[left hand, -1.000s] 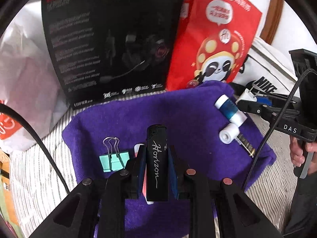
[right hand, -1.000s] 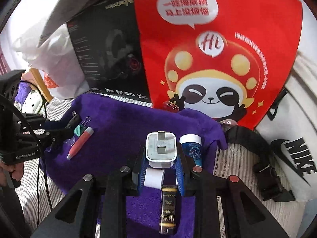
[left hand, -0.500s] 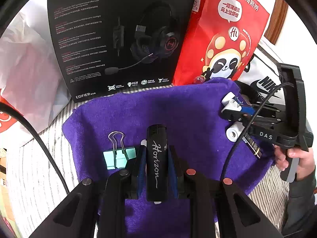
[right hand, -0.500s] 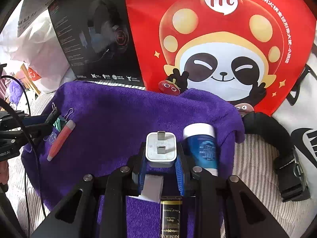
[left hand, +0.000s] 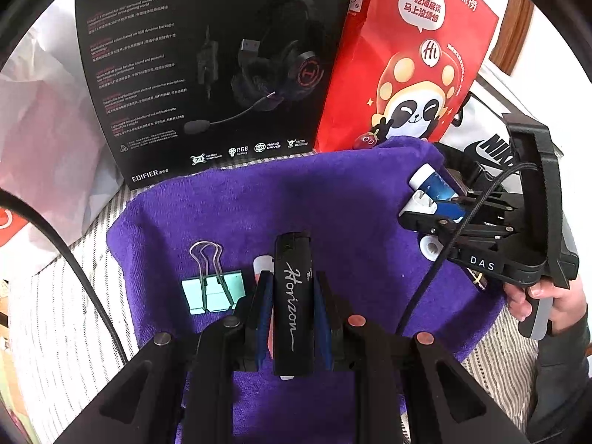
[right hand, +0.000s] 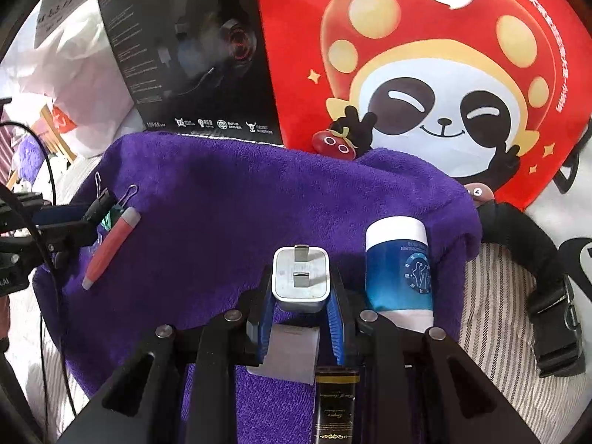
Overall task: Organize rigid objects
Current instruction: 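Lower the case beside the marker with the left tool while the right tool sets the plug down, then open the left tool and withdraw both tools from the towel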
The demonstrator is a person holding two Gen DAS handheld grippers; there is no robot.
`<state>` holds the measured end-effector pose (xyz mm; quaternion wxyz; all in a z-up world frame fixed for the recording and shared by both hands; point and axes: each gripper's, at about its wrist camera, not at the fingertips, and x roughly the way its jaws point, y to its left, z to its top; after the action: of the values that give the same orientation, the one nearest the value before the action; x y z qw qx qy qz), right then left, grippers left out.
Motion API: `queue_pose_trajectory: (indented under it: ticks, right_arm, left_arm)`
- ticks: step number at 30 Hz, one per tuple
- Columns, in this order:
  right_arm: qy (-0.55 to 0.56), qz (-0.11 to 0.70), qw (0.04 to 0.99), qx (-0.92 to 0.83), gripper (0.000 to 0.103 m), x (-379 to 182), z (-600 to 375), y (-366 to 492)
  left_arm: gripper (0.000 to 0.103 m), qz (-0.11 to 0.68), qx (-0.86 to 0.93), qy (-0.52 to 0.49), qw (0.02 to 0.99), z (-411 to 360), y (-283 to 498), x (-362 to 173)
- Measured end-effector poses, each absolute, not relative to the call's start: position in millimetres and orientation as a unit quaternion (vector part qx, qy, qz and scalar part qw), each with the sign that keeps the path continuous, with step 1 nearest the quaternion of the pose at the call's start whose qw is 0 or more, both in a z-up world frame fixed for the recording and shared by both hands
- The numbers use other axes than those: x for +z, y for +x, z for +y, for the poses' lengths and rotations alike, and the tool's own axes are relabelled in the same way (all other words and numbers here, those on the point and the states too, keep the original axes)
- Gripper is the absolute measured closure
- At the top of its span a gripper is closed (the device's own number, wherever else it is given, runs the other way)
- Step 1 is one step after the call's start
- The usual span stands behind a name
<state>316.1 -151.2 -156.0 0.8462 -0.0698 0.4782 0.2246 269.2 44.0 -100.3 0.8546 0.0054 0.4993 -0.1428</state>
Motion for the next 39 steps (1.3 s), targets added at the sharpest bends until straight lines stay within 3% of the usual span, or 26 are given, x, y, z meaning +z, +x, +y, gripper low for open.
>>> queue_pose_trajectory:
  ticks: [10, 14, 20, 31, 39]
  right_arm:
    - [-0.069, 0.485, 0.839, 0.237, 0.074, -158, -149, 317]
    - [-0.071, 0.491, 0.831, 0.25, 0.057, -155, -147, 315]
    - [-0.088, 0.473, 0.843, 0.24, 0.049, -139, -149, 308]
    - [-0.068, 0.42, 0.877, 0.222, 0.047, -81, -201, 294]
    - [-0.055, 0.409, 0.883, 0.224, 0.043, -68, -211, 294]
  left_arm:
    - [0.082, 0.504, -0.147, 0.013, 0.851, 40, 272, -104]
    - [0.082, 0.507, -0.149, 0.016, 0.849, 37, 274, -107]
    - [0.082, 0.509, -0.148, 0.013, 0.848, 40, 275, -109]
    - [0.082, 0.52, -0.153, 0.013, 0.84, 29, 278, -122]
    - [0.082, 0.522, -0.128, 0.048, 0.842, 15, 278, -133]
